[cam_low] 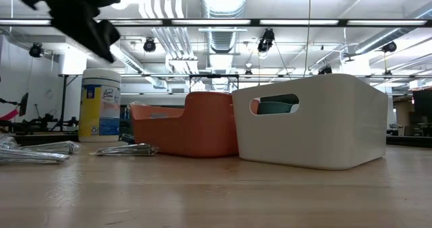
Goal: Pick & Place Travel size toiletries
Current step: Put the blue toothbrush into the black bin
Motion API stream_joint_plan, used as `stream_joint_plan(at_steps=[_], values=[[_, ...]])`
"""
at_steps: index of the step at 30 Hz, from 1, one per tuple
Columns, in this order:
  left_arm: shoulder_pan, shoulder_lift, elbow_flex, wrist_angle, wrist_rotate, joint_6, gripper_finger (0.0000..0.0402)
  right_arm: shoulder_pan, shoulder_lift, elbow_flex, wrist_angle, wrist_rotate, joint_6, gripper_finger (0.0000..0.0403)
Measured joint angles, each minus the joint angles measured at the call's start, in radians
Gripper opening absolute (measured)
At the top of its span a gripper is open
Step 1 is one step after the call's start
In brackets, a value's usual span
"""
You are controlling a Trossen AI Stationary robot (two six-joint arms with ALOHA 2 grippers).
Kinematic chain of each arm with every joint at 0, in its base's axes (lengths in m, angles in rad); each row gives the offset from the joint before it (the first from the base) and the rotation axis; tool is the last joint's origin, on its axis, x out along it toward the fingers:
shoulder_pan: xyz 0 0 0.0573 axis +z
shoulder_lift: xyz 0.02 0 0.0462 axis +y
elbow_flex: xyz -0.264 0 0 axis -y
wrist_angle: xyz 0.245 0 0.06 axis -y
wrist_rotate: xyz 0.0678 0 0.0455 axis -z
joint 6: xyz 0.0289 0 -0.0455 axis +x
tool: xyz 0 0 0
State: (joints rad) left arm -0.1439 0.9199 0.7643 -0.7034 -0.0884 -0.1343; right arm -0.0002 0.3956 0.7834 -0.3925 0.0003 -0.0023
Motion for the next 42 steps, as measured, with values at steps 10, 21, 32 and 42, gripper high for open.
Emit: stream_joint_plan(at_steps=[10, 21, 32, 42], values=[[-0.119, 0.023, -0.051, -0.109, 0.165, -0.13, 0.0124, 0.0, 0.0, 0.0, 0.0, 0.0, 0.0, 0.0034], [-0.187, 0.058, -0.08, -0.253, 0.228, -0.163, 0.0123, 0.0, 0.0, 0.0, 0.0, 0.0, 0.002, 0.0034], [-0.188, 0.143, -0.12, -0.421, 0.141, 0.012, 0.0123, 0.0, 0.0, 0.0, 0.0, 0.0, 0.0, 0.0034], [-0.188, 0.315, -0.119, -0.433, 0.079, -0.019, 0.0123, 0.0, 0.0, 0.0, 0.0, 0.0, 0.0, 0.0034]])
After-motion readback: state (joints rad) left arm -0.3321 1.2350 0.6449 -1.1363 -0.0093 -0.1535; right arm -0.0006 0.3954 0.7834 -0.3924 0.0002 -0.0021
